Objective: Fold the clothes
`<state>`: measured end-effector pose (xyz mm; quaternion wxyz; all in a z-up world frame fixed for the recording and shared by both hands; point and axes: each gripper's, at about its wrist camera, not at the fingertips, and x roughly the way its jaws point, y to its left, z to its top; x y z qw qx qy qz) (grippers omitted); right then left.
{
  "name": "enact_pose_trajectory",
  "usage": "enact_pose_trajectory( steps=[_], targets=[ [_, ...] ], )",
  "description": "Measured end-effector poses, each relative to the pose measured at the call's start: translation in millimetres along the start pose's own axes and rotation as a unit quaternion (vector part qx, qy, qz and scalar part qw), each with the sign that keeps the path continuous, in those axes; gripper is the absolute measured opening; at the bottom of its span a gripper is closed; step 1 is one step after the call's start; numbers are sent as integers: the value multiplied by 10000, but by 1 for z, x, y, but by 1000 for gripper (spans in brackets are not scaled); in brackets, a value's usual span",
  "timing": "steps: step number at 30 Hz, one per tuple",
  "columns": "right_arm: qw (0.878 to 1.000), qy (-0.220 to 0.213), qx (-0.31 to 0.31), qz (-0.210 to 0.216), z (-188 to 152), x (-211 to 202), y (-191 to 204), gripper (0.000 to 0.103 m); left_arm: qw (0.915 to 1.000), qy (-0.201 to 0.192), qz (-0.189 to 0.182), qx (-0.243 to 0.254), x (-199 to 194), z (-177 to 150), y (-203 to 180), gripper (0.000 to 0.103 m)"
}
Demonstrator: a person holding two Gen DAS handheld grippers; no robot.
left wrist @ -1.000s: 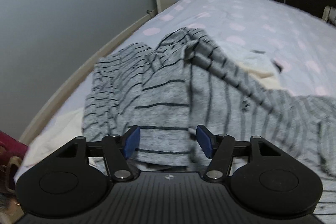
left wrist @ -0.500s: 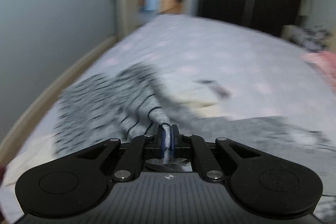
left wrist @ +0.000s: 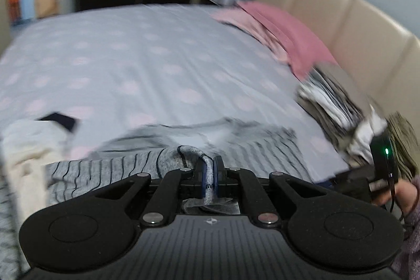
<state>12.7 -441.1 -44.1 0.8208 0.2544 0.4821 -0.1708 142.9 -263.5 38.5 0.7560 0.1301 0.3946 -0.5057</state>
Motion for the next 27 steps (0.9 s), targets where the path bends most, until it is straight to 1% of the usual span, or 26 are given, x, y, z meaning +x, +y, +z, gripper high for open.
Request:
enact_pose_trajectory(
  steps=[2,4,6,8,10,11,12,13,15,17,19,22,25,27],
  targets=[
    [10000,-6,50,23,1,-1,-5,52,9994,237,-243,100,30,4,-19,3],
    [10000,-31,71,62,1,-2,-9,52,9977,497,-410,229,64,6,-33,3],
    [9999,-52,73,67,0,-3,-13,52,9956,711,-503,354,93,5,-48,3],
    [9999,-64,74,59,0,-2,-15,52,9939,855,-583,370,115,0,-55,3],
    [9999,-60,78,65,0,-1,-17,52,9920,1033,-641,344,132,-4,-59,6],
    [9999,-64,74,67,0,0,-18,52,9911,1117,-646,325,138,-5,-60,11],
    [9999,-71,65,63,0,0,-19,52,9910,1153,-597,327,141,-6,-59,18],
    [9999,-85,63,48,1,0,-20,52,9910,1169,-550,338,142,-7,-58,22],
    [9999,-121,92,50,2,1,-22,52,9926,1081,-399,394,133,-9,-50,35],
    [9997,-166,161,100,4,2,-24,52,9939,995,-201,432,123,-11,-40,43],
    [9994,-186,250,167,7,5,-25,52,9946,939,68,439,109,-16,-23,43],
    [9983,-226,452,275,12,10,-28,52,9930,914,529,535,89,-27,0,43],
    [9967,-204,633,461,17,16,-29,51,9896,1018,883,505,74,-46,28,47],
    [9965,-134,622,541,19,22,-26,51,9867,1102,1111,448,65,-59,46,47]
  ],
)
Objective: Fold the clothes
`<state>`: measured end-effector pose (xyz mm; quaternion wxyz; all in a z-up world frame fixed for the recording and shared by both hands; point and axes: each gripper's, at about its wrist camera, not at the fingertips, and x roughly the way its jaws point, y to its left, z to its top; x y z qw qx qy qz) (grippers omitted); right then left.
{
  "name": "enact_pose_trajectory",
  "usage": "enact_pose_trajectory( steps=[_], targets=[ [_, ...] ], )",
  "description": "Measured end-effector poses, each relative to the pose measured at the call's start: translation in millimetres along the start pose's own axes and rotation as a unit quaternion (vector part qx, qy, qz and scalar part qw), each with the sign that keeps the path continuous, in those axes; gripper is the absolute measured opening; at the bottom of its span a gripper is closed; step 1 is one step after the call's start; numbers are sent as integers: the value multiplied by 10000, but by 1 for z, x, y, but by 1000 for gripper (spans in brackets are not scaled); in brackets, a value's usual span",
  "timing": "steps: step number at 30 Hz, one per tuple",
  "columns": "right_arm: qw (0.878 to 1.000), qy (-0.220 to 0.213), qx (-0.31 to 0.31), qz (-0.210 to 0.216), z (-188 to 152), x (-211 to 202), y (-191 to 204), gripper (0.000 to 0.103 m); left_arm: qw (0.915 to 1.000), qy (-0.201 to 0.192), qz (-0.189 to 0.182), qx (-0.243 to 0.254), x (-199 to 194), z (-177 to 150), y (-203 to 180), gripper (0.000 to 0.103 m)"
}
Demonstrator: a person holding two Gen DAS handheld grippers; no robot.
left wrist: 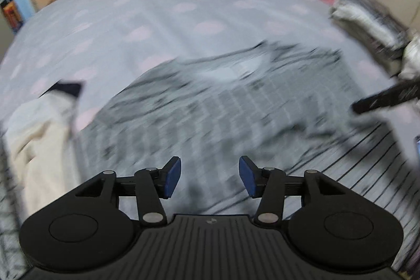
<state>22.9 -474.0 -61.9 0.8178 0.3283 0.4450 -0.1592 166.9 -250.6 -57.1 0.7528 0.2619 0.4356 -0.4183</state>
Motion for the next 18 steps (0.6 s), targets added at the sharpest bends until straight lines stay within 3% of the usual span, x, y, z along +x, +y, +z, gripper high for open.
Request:
enact_pose_trajectory(
  steps=[4,9,10,13,14,18],
  targets=[
    [9990,294,-302,-166,-5,23,11,52,9986,156,268,-433,-1,-29,37,47],
    [9974,568,-247,-374,-7,54,12,50,9937,229,733,-815,-4,-50,75,47],
    [9972,588,-224,-394,-7,59,12,47,9931,258,772,-844,-3,-55,80,47],
    [9982,490,-61,-353,-5,61,13,10,9916,411,848,-882,3,-70,91,47],
    [9985,443,3,-332,-5,60,13,4,9912,492,848,-885,7,-74,92,47],
    [9995,-81,286,-67,8,34,17,2,9899,730,818,-903,22,-85,94,47]
  ],
)
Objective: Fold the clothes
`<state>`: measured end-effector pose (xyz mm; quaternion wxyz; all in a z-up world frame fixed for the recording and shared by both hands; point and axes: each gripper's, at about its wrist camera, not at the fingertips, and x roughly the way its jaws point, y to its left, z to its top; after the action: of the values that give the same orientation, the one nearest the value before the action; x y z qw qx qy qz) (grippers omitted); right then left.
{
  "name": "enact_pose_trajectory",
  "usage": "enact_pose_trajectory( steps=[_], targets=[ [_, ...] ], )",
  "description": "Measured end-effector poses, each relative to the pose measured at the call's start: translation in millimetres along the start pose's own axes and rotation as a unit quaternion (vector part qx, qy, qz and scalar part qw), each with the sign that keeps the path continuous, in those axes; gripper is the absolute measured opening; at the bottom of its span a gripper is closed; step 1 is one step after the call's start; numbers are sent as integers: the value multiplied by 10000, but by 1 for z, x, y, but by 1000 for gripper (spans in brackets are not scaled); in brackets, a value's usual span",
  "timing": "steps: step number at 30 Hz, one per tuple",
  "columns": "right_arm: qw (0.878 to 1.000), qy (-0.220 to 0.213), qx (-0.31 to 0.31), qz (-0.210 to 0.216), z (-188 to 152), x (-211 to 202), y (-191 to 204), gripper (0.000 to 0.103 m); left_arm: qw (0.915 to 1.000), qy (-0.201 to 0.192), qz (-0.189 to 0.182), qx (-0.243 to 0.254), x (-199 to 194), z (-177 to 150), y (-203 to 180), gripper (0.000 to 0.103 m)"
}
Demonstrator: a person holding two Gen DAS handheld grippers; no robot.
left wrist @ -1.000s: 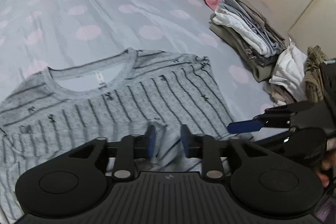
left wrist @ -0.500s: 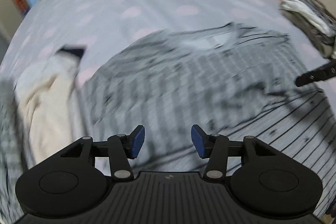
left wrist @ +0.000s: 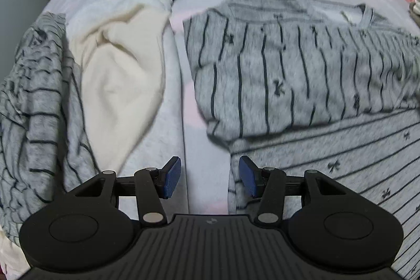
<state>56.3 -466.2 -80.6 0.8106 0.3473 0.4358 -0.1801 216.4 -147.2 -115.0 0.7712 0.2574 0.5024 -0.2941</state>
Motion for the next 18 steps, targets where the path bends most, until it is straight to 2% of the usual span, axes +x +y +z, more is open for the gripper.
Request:
enact_pose_trajectory(
  steps=[2,5,9,11,15,18],
  targets=[
    [9991,-372,122,160,9,-20,2,2,9999,-19,73,145,3,-1,-3,47],
    [9948,-972,263,176,21,-55,-2,2,9999,-42,18,157,3,1,-3,47],
    [9886,-1399,508,-215,29,-81,-20,2,9998,-126,-86,154,3,3,-8,47],
    [9889,-1309,610,-356,31,-77,-33,2,9993,-216,-177,261,2,4,-14,47],
    [9907,-968,904,-313,29,-66,-52,2,9958,-472,-347,697,-2,1,-35,48],
    [9916,-947,817,-342,30,-66,-53,2,9929,-636,-185,990,1,0,-54,49]
  ],
)
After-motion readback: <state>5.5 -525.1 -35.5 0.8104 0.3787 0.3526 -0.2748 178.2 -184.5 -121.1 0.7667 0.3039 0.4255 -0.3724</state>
